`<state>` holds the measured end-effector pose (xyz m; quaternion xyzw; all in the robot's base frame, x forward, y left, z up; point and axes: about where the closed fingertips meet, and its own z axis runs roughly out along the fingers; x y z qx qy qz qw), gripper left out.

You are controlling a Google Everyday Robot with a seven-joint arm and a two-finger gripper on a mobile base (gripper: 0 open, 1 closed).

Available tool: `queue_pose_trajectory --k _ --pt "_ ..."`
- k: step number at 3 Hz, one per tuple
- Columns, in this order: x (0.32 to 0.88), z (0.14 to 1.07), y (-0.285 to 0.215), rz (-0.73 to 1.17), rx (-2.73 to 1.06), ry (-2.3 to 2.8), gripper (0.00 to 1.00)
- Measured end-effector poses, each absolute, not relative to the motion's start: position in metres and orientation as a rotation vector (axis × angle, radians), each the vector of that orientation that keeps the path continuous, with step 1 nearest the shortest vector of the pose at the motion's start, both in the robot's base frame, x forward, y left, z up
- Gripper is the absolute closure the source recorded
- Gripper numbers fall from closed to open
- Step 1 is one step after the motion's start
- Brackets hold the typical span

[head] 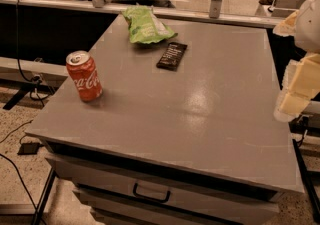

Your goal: Pick rxbar chocolate

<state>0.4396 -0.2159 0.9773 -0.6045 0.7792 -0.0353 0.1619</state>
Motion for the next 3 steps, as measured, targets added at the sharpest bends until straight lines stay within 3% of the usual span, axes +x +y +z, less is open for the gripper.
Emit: queue_pose_trajectory --k 1,3 --pt "0.448 0.981 -0.213 -0.103 -1.723 2.195 0.00" --pt "0.598 1.006 -0.174 0.037 -1.555 1.974 0.00"
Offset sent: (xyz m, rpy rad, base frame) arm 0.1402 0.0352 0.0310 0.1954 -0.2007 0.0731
